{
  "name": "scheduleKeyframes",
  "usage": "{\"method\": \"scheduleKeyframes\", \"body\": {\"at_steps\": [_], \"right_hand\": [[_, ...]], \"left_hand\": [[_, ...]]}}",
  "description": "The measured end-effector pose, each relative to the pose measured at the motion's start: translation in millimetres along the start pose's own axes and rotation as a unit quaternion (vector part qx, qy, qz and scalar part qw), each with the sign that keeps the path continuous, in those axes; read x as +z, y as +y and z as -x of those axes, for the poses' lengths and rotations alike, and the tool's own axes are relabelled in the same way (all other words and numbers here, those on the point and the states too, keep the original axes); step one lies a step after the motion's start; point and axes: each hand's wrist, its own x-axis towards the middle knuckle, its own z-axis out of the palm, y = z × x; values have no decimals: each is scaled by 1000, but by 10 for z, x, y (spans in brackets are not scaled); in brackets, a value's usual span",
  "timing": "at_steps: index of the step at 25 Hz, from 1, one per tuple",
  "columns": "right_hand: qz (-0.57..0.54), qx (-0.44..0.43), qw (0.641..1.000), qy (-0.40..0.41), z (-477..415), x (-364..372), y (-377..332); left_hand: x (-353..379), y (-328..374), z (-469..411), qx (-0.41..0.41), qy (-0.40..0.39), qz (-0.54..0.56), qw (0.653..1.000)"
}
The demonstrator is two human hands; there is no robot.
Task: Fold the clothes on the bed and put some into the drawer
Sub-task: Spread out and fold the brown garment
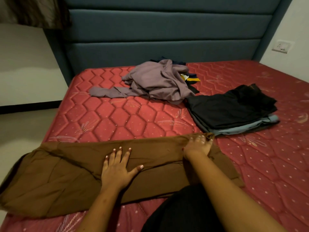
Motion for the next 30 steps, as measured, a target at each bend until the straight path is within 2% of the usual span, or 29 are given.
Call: {"method": "scheduleKeyframes", "body": {"at_steps": [1, 3, 5, 7, 10, 13, 17, 26, 30], "right_hand": [[4, -65, 997, 45, 91, -81, -171], [-37, -224, 968, 103, 327, -198, -597], [-91, -340, 932, 88, 562, -180, -1072], [-108, -407, 905, 56, 710, -42, -1484], [-124, -414, 901, 38, 731, 157, -1843], [-108, -424, 898, 52, 681, 181, -2115], [-91, -483, 867, 78, 699, 88, -2581], [-100, -529, 834, 120, 753, -119, -3712], [-80, -529, 839, 98, 659, -122, -3974]], "left_hand": [[-5, -21, 31, 0, 2, -1, 1000], [-7, -34, 49, 2, 0, 1, 1000], [-25, -50, 44, -10, -6, -1, 1000], [-57, -153, 20, -63, -16, 1, 998], [-124, -410, -79, -148, -36, 24, 988], [-158, -684, -217, -166, -53, 45, 984], [-172, -1152, -369, -207, -25, 50, 977], [-341, -2197, -709, -239, 20, 17, 971], [-316, -2356, -822, -250, 16, 29, 968]]}}
